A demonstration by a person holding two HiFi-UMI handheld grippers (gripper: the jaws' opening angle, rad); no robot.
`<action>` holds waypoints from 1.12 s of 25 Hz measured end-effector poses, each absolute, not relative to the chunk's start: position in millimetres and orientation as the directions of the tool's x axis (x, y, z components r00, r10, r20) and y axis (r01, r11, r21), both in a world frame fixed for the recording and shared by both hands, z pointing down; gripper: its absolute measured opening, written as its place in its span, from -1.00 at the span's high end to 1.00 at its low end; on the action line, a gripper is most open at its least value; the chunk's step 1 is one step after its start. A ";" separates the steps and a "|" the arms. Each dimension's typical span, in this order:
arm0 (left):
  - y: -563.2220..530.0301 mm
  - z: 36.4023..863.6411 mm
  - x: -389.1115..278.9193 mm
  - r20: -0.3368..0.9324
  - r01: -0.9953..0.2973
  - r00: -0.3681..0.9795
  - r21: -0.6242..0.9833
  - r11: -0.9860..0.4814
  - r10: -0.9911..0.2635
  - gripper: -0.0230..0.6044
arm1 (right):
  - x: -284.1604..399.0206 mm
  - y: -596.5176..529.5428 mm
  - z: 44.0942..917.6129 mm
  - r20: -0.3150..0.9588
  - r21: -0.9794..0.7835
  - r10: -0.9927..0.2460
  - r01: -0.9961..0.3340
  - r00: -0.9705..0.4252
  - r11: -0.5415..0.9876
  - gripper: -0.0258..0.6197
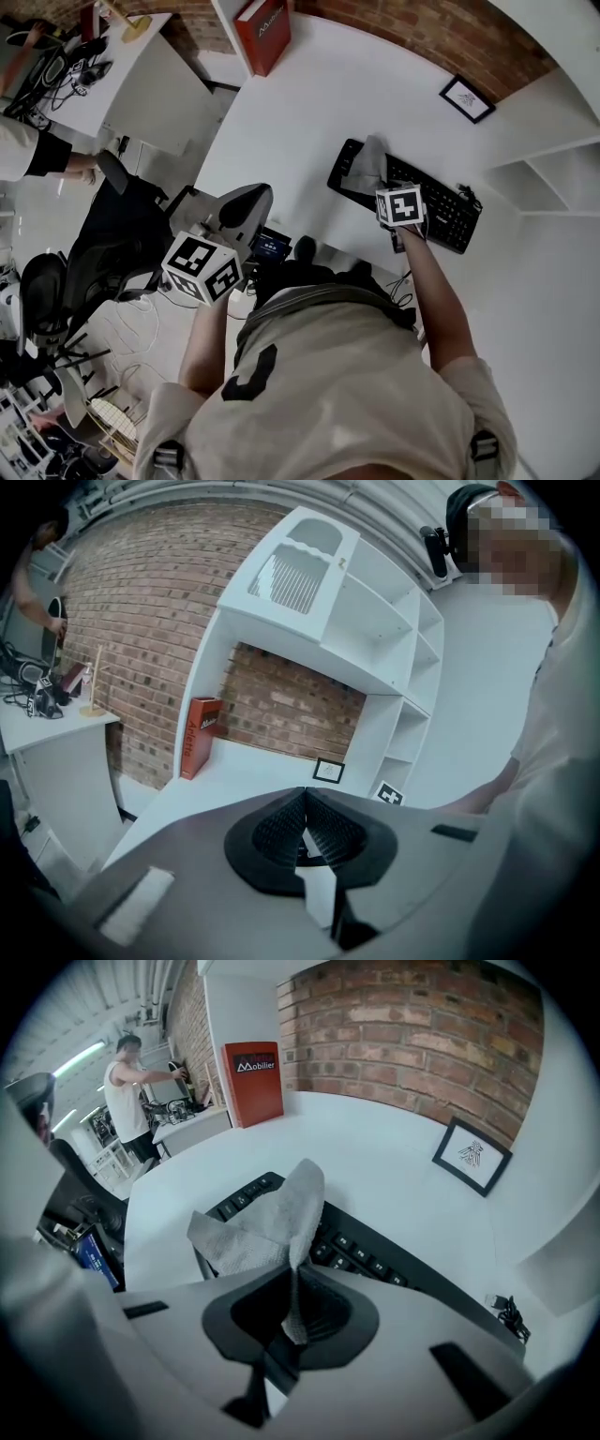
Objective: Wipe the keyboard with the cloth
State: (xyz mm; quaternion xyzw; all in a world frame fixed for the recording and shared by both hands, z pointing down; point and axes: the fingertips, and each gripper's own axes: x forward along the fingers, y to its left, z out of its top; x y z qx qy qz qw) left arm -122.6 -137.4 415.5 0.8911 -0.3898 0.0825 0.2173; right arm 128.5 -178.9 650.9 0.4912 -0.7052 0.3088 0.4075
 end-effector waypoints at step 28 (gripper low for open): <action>-90.9 420.5 -5.5 0.339 -0.676 0.737 0.347 -0.650 -0.585 0.91 | 295.0 -119.5 645.7 0.898 0.161 -0.440 -0.946 0.023 0.280 0.88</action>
